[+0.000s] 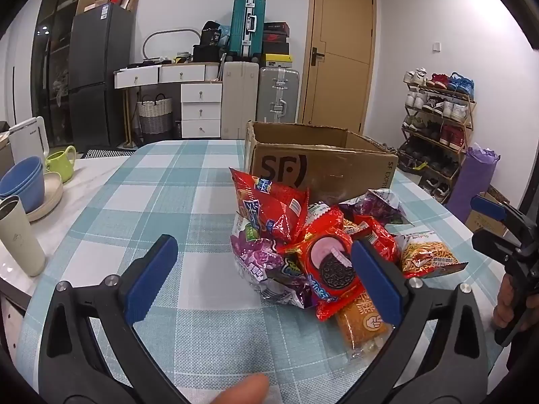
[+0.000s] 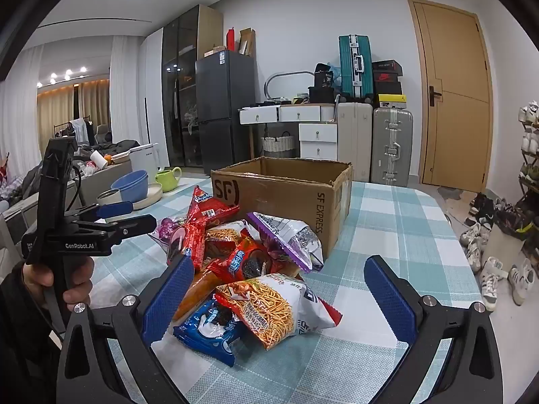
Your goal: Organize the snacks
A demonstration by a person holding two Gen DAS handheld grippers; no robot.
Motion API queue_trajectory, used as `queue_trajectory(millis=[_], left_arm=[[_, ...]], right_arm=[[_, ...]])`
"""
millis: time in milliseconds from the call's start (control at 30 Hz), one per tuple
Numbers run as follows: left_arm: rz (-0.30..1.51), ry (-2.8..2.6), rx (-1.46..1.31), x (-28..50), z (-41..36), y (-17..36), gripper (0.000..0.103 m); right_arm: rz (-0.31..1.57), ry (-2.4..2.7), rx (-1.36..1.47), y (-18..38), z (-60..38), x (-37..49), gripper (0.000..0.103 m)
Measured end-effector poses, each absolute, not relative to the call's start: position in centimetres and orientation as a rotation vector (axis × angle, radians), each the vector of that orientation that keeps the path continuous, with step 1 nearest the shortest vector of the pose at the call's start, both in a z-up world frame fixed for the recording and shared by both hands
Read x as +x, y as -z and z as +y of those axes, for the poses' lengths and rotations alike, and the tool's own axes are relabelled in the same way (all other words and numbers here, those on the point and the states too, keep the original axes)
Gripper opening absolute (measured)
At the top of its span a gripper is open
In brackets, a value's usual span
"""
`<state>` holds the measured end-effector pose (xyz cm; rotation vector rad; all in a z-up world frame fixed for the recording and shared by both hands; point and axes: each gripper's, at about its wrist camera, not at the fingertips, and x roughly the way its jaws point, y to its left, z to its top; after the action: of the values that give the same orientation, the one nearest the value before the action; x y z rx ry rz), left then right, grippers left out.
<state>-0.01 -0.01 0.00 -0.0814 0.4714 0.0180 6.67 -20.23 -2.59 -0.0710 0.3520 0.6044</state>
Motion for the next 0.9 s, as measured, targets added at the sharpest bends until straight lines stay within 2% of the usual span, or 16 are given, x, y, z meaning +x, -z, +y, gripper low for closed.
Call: queue_trajectory(millis=[900], left_arm=[[0.469, -0.012, -0.089, -0.12, -0.28, -0.10, 0.102]], right_arm=[[0.357, -0.606, -0.067, 2.59, -20.22, 6.67, 0.103]])
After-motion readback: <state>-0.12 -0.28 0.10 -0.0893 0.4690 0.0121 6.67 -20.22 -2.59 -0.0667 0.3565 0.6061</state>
